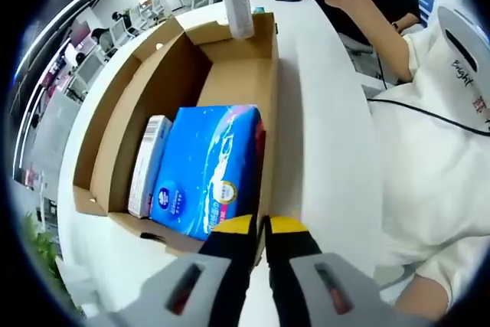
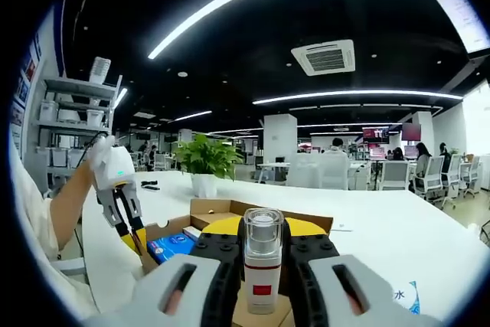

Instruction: Operate the shoe box by opening the lid, removing the specified soft item, and placing it in the target area until the item is outside and the box remains undamaged.

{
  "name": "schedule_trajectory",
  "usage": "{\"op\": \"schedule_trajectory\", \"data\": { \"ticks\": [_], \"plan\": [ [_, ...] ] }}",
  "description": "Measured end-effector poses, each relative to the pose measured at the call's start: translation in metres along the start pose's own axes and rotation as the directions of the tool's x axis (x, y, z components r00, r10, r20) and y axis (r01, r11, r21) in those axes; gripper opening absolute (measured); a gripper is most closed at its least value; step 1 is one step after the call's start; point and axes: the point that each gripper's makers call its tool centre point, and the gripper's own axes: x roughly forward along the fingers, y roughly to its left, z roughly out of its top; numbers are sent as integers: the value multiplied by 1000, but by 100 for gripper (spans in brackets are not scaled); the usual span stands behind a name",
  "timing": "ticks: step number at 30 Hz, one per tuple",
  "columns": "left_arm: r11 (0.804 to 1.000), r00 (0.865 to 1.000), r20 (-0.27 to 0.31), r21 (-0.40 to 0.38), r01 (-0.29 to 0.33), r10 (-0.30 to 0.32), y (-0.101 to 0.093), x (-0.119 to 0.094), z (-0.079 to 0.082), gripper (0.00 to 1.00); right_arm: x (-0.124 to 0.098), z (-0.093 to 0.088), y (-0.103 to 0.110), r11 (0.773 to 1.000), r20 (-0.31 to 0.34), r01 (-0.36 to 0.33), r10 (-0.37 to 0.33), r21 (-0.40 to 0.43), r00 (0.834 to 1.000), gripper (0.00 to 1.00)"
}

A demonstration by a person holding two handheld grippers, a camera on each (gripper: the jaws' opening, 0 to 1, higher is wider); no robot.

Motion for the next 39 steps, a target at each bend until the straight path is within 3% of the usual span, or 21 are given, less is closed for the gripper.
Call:
{"op": "schedule_trajectory", "data": {
  "ticks": [6,9,12,19,21,33,39],
  "plan": [
    [1000,1000,-6,17,2,-2,0,4,-2,4,-1,1,1,1000,5,2,-2,-16,1000,18],
    [990,1000,6,138,-16,15,-2,4,-1,3,-2,6,-3,1000,25,9,-9,-2,1000,18],
    [999,1000,1,48,-7,7,-3,4,-2,3,-1,12,-6,1000,22,7,-6,-14,1000,18],
    [998,1000,-19,63,-3,4,-1,5,-2,2,-11,20,-8,1000,50,1,-1,-15,999,18],
    [1000,1000,-11,30,6,-6,-1,5,-3,2,-12,20,-7,1000,47,1,0,-20,999,18],
    [998,1000,25,62,4,-5,0,5,-2,3,-21,31,-8,998,59,27,-23,-56,998,18],
    [999,1000,4,42,-4,4,0,6,-2,3,-40,44,-22,991,85,86,-77,-100,993,18]
  ]
}}
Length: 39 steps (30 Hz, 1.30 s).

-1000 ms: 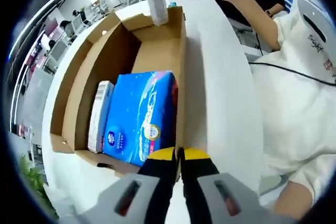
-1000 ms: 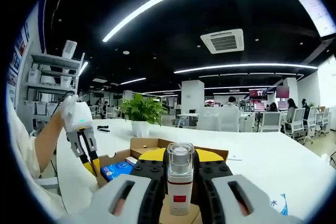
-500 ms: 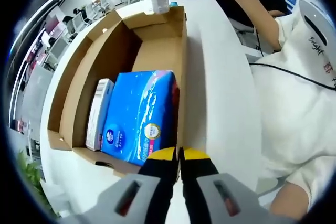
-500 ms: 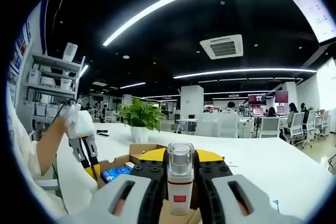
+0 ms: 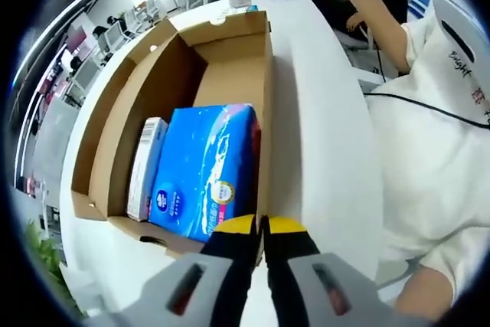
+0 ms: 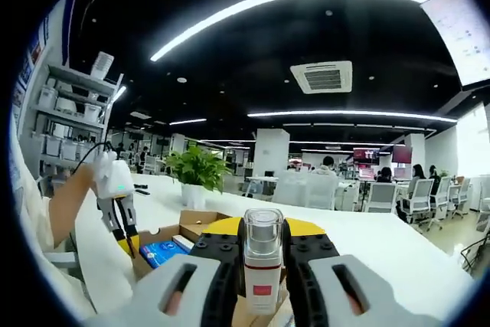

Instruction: Operate the shoe box by opening the lid, removing the specified soft item, and placing it in the target area until the item is outside and the box remains undamaged.

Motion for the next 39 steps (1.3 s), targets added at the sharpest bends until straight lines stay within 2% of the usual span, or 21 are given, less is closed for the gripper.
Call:
{"op": "schedule_trajectory", "data": {
  "ticks": [3,5,7,10,13,17,23,31,39],
  "plan": [
    [1000,1000,4,-2,-7,7,0,0,0,4,-9,7,-19,999,31,48,-49,7,998,18],
    [1000,1000,5,-2,-11,11,0,0,0,4,-13,7,-27,997,27,68,-69,31,997,18],
    [1000,1000,2,-1,-14,14,0,0,0,4,-17,13,-38,995,60,96,-98,29,993,18],
    [1000,1000,4,-2,-14,14,1,0,0,4,-24,17,-51,992,58,124,-125,22,990,18],
    [1000,1000,-1,-5,-10,10,1,0,0,4,-34,24,-65,986,82,168,-168,14,982,18],
    [1000,1000,-9,12,-6,6,0,3,-1,4,-42,27,-75,982,85,190,-191,15,978,18],
    [1000,1000,-15,-9,-7,7,0,4,-1,4,-49,25,-81,974,83,227,-225,-16,971,18],
    [999,999,-21,3,-42,42,2,2,-1,7,-54,8,-109,962,38,265,-263,-58,964,18],
    [996,995,-51,23,-83,84,2,-5,1,8,-55,1,-128,957,55,280,-277,-77,959,18]
  ]
}}
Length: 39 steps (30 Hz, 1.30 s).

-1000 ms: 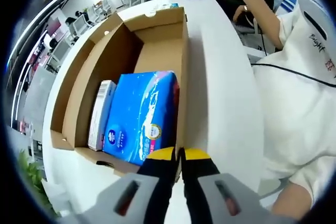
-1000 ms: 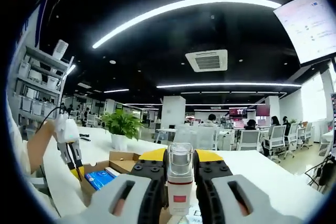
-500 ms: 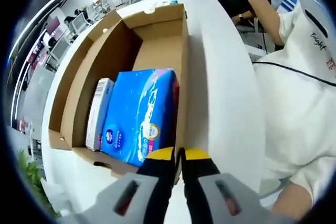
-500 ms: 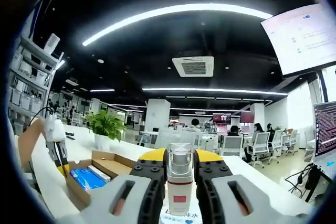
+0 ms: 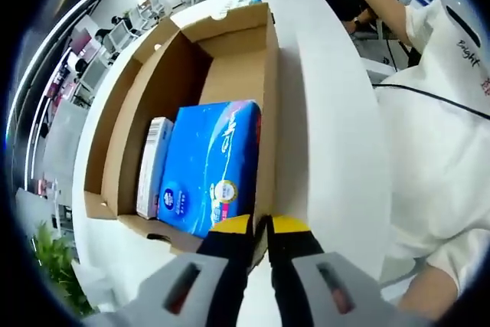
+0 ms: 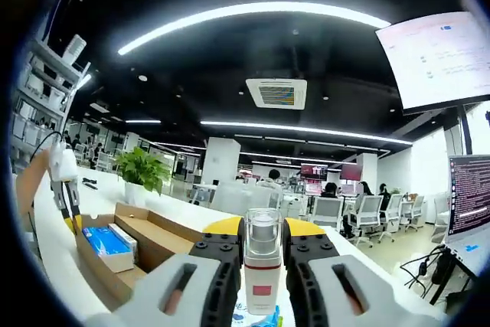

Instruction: Operate the shoe box by opening the lid, removing the specified soft item, and placing it in the target area until the item is outside and the box remains undamaged.

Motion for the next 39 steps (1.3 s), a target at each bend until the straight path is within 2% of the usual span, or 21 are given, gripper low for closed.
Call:
{"op": "schedule_trajectory", "data": {
  "ticks": [3,6,11,19,22,24,27,30,31,35,39],
  "plan": [
    [1000,1000,-7,-1,-6,6,0,0,0,7,2,-1,-10,999,16,14,-13,-42,1000,18],
    [1000,1000,-3,-6,-13,13,-1,0,-1,7,1,3,-22,998,38,22,-20,-51,999,18],
    [1000,1000,-7,3,-5,5,0,0,-1,7,-5,-1,-37,1000,21,27,-27,6,999,18],
    [999,1000,-7,-48,16,-16,-1,1,-1,6,-7,-5,-52,998,31,59,-58,-21,998,18],
    [998,1000,-8,-57,19,-20,-1,1,-1,5,-4,-14,-51,998,16,52,-51,-28,999,18],
    [999,1000,-13,-30,15,-16,-3,2,-1,5,-2,-24,-53,996,-9,63,-64,-58,998,18],
    [999,1000,0,-32,11,-11,-2,1,-1,5,1,-33,-55,997,-22,57,-58,-42,998,18],
    [1000,1000,7,-30,6,-6,-2,2,-1,5,4,-43,-62,996,-28,85,-85,-10,996,18],
    [1000,1000,6,-23,4,-4,-2,2,-1,5,6,-51,-64,996,-48,88,-88,10,995,18],
    [1000,1000,-4,-14,3,-3,-2,3,-1,5,13,-71,-65,996,-91,87,-87,3,992,18],
    [1000,1000,5,-20,9,-9,-2,3,-1,5,14,-94,-65,994,-136,86,-75,72,988,18]
  ]
}}
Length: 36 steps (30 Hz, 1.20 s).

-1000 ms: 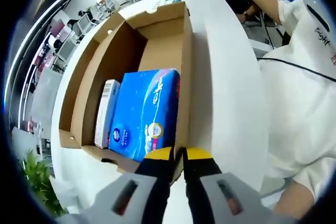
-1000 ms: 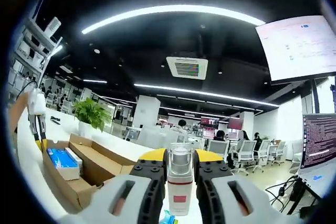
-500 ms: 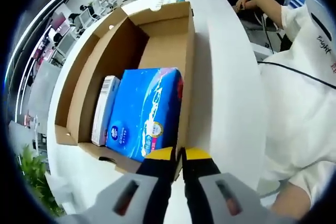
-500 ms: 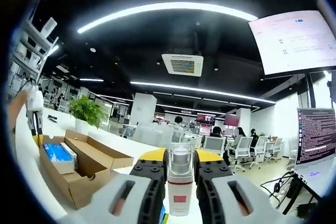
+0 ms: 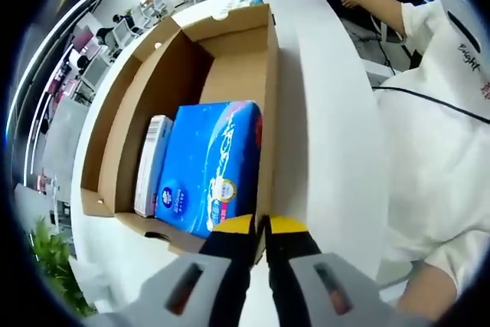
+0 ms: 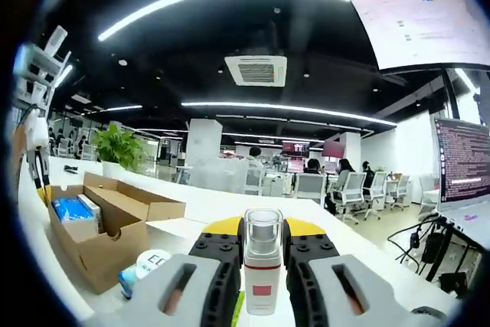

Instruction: Operate the shoe box by opening the lid, removing the specified soft item, and placing it in the target area until the item is outside and the box remains undamaged.

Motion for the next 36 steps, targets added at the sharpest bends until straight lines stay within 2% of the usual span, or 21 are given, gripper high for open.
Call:
{"op": "schedule_trajectory", "data": {
  "ticks": [8,12,18,22,36],
  "plan": [
    [1000,1000,-7,13,3,-3,0,1,0,5,1,-19,-4,1000,-24,22,-23,-9,999,18],
    [1000,1000,-18,-19,6,-7,1,1,0,5,0,-26,-3,1000,-33,22,-22,-13,999,18],
    [1000,1000,-2,5,2,-2,0,0,0,5,3,-35,-2,1000,-41,24,-24,-1,999,18],
    [1000,1000,1,9,1,-1,1,0,0,5,3,-38,0,999,-47,22,-23,-26,999,18],
    [1000,1000,3,7,-8,8,1,0,1,6,1,-47,-4,999,-65,32,-33,-20,997,19]
  ]
}}
